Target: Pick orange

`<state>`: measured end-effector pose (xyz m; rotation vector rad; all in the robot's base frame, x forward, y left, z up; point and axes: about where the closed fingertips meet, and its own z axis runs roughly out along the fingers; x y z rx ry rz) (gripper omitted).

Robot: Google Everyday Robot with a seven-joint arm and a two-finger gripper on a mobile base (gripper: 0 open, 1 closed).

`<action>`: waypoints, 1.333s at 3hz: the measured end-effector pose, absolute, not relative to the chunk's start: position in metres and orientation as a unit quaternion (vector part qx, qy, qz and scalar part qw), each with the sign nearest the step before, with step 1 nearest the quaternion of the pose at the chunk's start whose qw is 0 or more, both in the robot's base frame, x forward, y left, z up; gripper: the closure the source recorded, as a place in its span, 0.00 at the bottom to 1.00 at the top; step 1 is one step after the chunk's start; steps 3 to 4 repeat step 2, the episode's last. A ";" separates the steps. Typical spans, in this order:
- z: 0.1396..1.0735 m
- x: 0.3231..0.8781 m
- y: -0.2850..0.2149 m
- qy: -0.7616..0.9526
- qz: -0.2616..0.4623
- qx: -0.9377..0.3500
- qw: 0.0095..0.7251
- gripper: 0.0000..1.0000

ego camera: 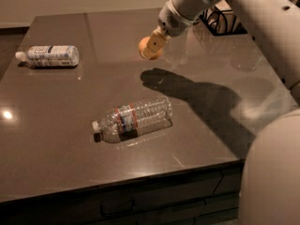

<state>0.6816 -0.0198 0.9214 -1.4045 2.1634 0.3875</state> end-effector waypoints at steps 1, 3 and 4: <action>0.967 0.678 -0.012 0.782 0.131 -0.548 0.266 1.00; 0.967 0.678 -0.012 0.782 0.131 -0.548 0.266 1.00; 0.967 0.678 -0.012 0.782 0.131 -0.548 0.266 1.00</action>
Offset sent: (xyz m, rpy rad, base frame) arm -0.0095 0.0040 0.0631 -0.0483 -0.0482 0.0748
